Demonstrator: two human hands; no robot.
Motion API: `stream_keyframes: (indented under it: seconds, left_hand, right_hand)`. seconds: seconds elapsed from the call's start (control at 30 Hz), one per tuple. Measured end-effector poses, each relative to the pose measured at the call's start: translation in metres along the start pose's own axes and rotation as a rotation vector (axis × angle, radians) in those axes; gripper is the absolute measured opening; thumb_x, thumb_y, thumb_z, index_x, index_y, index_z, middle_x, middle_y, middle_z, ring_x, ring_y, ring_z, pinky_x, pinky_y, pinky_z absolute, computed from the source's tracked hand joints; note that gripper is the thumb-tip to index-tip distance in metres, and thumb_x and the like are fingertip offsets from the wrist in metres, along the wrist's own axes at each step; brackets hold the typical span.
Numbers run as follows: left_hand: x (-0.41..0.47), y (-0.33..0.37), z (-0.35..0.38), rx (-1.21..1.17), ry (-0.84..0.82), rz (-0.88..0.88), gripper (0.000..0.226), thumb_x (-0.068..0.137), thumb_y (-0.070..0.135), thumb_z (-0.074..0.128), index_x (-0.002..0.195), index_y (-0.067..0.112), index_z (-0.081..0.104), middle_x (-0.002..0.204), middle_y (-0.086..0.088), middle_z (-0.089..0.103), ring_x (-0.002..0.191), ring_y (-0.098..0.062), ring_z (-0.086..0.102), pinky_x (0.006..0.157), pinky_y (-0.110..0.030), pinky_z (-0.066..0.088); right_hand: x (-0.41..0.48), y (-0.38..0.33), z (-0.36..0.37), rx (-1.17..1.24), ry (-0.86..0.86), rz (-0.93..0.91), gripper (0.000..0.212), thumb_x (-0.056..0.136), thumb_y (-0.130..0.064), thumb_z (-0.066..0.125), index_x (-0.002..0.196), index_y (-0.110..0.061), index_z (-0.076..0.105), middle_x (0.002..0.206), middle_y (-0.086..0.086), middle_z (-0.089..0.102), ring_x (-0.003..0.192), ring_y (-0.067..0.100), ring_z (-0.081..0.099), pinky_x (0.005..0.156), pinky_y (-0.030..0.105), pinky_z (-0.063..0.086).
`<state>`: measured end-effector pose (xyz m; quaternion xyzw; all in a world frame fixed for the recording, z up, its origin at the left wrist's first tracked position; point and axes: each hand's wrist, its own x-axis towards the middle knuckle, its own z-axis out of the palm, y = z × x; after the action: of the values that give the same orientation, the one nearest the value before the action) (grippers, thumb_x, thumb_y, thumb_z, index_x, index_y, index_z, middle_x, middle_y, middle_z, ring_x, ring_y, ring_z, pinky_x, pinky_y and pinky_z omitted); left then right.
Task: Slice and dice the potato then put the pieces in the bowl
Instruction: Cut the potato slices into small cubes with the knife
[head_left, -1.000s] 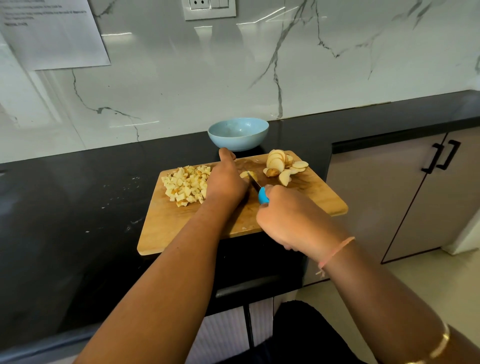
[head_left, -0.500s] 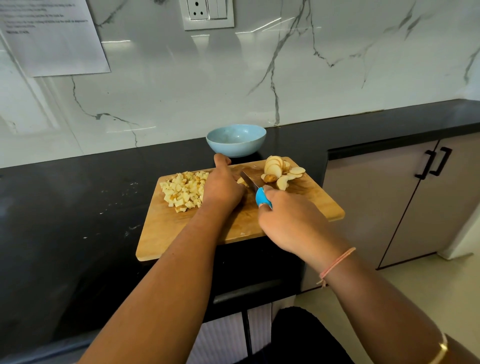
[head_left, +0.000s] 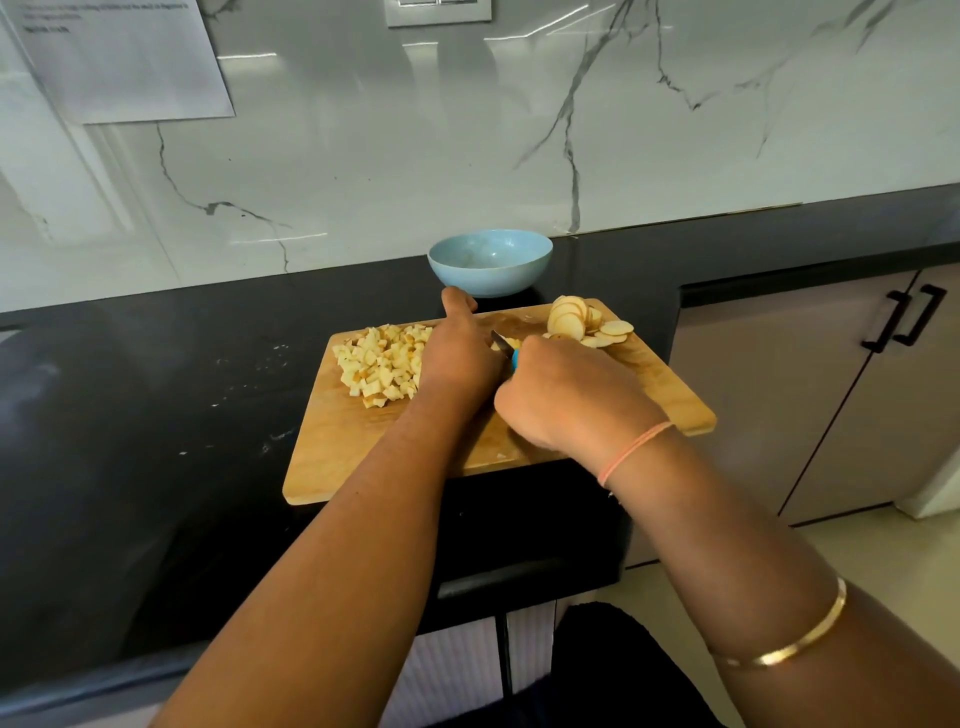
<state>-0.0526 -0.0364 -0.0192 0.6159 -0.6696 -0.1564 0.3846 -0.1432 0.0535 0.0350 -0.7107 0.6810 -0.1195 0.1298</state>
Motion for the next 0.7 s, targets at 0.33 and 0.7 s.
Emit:
stream_keyframes:
  seconds: [0.33,0.7]
  left_hand:
    - [-0.002,0.003,0.0,-0.024,0.014,-0.043,0.061,0.081,-0.007,0.056,0.131,0.012,0.027,0.096,-0.007,0.063,0.077,-0.013,0.057,0.05,-0.015,0.035]
    - [-0.002,0.004,-0.002,-0.006,0.021,-0.041,0.058,0.082,-0.008,0.054,0.131,0.012,0.028,0.102,-0.008,0.063,0.084,-0.016,0.058,0.057,-0.018,0.039]
  right_hand:
    - [-0.009,0.012,0.004,-0.016,-0.031,-0.037,0.041,0.097,-0.029,0.041,0.136,-0.019,0.044,0.076,-0.006,0.043,0.085,0.015,0.053,0.079,0.031,0.05]
    - [-0.032,0.023,-0.003,-0.004,-0.057,-0.037,0.033,0.095,-0.022,0.041,0.127,-0.018,0.048,0.081,-0.002,0.049,0.084,0.018,0.056,0.076,0.033,0.049]
